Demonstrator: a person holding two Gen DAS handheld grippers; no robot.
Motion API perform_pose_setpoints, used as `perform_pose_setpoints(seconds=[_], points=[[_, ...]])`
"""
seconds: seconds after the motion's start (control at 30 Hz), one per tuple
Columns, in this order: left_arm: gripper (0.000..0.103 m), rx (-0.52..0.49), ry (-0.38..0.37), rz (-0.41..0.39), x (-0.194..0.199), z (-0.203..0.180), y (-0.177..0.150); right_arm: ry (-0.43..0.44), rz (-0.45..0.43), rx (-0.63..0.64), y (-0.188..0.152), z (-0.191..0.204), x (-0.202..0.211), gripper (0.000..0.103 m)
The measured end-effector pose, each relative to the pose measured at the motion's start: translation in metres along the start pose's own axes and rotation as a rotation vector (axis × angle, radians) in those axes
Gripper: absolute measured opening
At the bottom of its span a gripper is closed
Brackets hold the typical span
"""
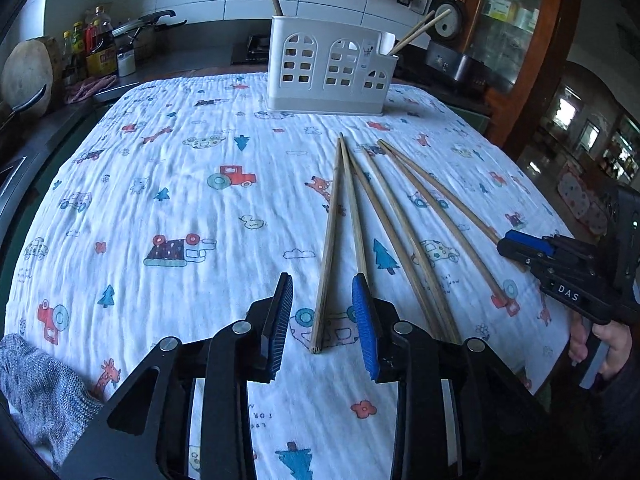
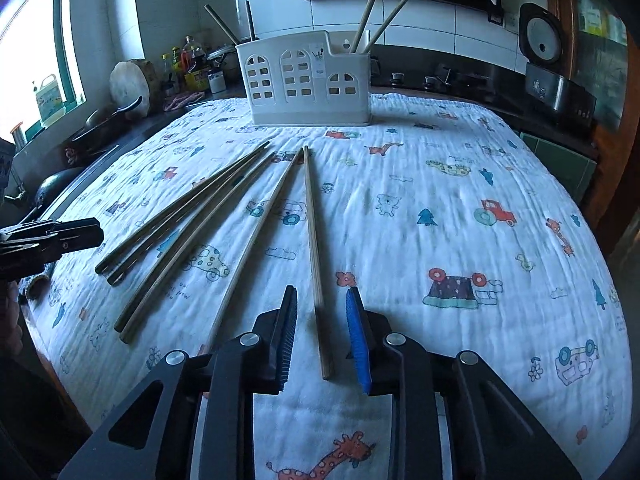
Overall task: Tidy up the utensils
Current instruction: 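Move both open tools back toward the remaining chopsticks, then close the left tool on a wooden chopstick while the right tool grasps another, then lift both held chopsticks and carry them over the white utensil holder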
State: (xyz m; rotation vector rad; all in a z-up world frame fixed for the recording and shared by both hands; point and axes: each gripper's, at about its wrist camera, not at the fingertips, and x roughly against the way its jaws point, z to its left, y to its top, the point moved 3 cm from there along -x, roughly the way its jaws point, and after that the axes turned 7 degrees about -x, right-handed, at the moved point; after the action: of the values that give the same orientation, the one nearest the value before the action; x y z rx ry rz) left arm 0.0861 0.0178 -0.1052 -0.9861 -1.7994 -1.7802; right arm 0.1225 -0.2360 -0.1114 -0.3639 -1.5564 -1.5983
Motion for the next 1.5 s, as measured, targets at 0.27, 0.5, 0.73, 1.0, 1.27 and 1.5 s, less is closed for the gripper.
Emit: perform_pose_setpoints(seconds=[0.27, 0.5, 0.73, 1.0, 1.27, 1.5], points=[[0.023, -0.007, -0.019, 0.018, -0.011, -0.002, 0.001, 0.0, 0.01, 0.004, -0.001, 0.0, -0.004, 0.016], [0.022, -0.028, 0.0, 0.034, -0.02, -0.006, -0.002, -0.022, 0.004, 0.027, -0.003, 0.002, -0.004, 0.009], [0.016, -0.024, 0.004, 0.046, -0.029, -0.005, 0.0, -0.026, 0.006, 0.033, -0.003, 0.002, -0.005, 0.009], [0.011, -0.076, 0.06, 0.044, -0.033, -0.012, 0.0, -0.034, 0.006, 0.039, -0.003, 0.003, -0.006, 0.009], [0.006, -0.071, 0.053, 0.031, -0.021, -0.013, 0.008, -0.026, -0.001, 0.031, -0.002, 0.004, -0.004, 0.008], [0.006, -0.076, 0.037, -0.022, 0.007, -0.012, 0.026, -0.02, -0.066, 0.053, 0.018, 0.011, 0.02, 0.007]])
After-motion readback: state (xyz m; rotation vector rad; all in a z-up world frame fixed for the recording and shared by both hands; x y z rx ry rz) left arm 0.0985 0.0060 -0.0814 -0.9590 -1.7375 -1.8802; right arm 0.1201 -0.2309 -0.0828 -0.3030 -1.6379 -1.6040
